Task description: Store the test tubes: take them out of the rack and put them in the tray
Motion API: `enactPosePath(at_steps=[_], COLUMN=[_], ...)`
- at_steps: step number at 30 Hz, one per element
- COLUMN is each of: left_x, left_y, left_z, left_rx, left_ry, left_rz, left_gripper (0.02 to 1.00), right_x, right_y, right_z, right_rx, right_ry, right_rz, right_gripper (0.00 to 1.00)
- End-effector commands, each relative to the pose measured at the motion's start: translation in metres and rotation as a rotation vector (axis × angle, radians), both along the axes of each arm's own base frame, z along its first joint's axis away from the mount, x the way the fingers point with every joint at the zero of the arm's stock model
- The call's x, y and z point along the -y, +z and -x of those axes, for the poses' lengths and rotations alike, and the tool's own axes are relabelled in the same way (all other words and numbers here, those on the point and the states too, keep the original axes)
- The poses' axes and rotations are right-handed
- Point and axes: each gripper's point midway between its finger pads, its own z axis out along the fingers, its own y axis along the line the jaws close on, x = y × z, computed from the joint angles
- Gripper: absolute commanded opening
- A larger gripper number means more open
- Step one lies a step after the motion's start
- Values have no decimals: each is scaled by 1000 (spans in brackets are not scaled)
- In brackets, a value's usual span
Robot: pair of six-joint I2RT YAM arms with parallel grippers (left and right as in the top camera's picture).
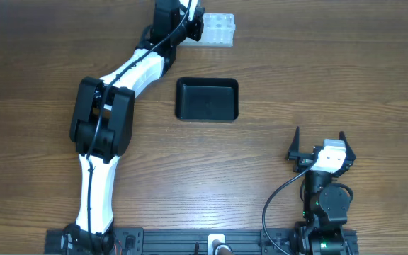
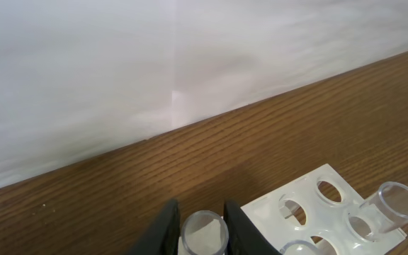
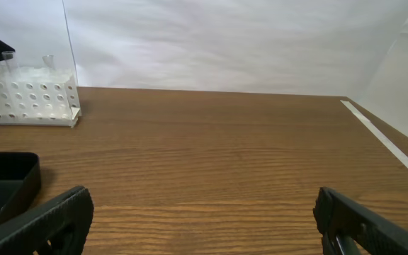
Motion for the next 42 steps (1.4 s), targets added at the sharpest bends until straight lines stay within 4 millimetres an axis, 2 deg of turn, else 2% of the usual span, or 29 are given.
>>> enactPosePath(at_steps=[1,10,14,16,20,24,29,31,33,35,37,40,42], left_x=[0,0,3,6,6,-3,-16,-19,-18,-15,-11,-9,-17], left_y=[-15,-12,4,19,68,138,230,258,271,270,252,197,147], left_z=[1,0,1,3,7,15,41,57,71,85,95,108,119], left_rx=[-16,-10,15,38,112,220,354,378,358,304,203,-36,-229], left_ry=[-10,-10,-14,-18,-5,39,58,54,45,32,24,50,123], left_rz=[-17,-15,-6,1,21,47,98,110,111,95,79,49,11], left_gripper=[191,167,159,154,148,139,145,154,159,156,152,150,145], right_x=[4,4,4,4,4,4,4,4,4,4,4,4,4], right_y=[-1,-1,-1,-1,-1,-1,-1,-1,-1,-1,-1,-1,-1], right_z=[1,1,1,1,1,1,1,1,1,1,1,1,1], right_rx=[0,0,1,0,0,0,1,0,0,1,0,0,1], right_ry=[-19,-19,-19,-19,-19,-19,-19,-19,-19,-19,-19,-19,-19], right_rz=[5,5,5,5,5,5,5,5,5,5,5,5,5], right_gripper=[991,993,993,991,993,991,991,991,993,991,991,993,991])
